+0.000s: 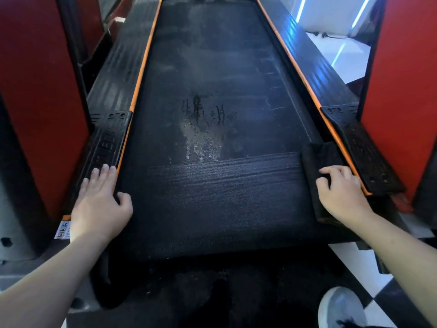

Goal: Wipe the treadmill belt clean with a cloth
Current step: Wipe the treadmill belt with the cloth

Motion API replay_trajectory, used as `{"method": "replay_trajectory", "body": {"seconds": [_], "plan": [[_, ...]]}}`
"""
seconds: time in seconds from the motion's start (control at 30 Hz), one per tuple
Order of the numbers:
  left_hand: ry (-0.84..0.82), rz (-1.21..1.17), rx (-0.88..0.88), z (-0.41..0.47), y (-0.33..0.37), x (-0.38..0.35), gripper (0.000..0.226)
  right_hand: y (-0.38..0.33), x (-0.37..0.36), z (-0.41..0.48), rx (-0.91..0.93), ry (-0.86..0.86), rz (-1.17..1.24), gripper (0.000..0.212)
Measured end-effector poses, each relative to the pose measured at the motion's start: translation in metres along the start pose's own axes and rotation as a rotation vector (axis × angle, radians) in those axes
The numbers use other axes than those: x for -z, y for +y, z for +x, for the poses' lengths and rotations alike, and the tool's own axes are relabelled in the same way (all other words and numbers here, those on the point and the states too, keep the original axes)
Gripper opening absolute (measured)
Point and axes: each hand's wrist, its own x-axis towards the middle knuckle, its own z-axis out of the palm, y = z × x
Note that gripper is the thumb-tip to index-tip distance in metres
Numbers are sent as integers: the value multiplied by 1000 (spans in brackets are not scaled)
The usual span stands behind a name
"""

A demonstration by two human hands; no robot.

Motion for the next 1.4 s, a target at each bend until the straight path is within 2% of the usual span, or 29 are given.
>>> {"method": "replay_trajectory", "body": {"seconds": [0.13, 0.37, 0.57, 0.63, 0.73, 0.87, 0.93, 1.0, 1.1, 1.27, 1.4], "plan": [[1, 7, 2, 1, 0, -1, 76, -7, -5, -7, 8, -10, -65, 52], [-9, 8, 0, 0, 1, 1, 76, -49, -20, -17, 111, 21, 15, 45], [-14, -9, -1, 1, 0, 1, 75, -136, -60, -32, 268, -75, 88, 48], [-12, -71, 27, 0, 1, 2, 69, -168, -76, -39, 341, -110, 107, 47], [5, -260, 178, -4, 6, 6, 56, -215, -94, -54, 455, -160, 90, 44], [31, -376, 219, -4, 7, 9, 52, -266, -115, -74, 583, -249, 110, 40], [33, -397, 238, -4, 5, 8, 58, -284, -125, -82, 634, -289, 122, 38], [54, -441, 249, -4, 4, 8, 72, -298, -133, -86, 646, -337, 156, 32], [58, -471, 268, -4, 5, 9, 78, -316, -140, -88, 644, -414, 205, 29], [40, -421, 247, -8, 8, 12, 69, -325, -148, -87, 680, -501, 238, 35], [41, -410, 265, -7, 9, 14, 63, -313, -146, -84, 644, -454, 308, 39]]}}
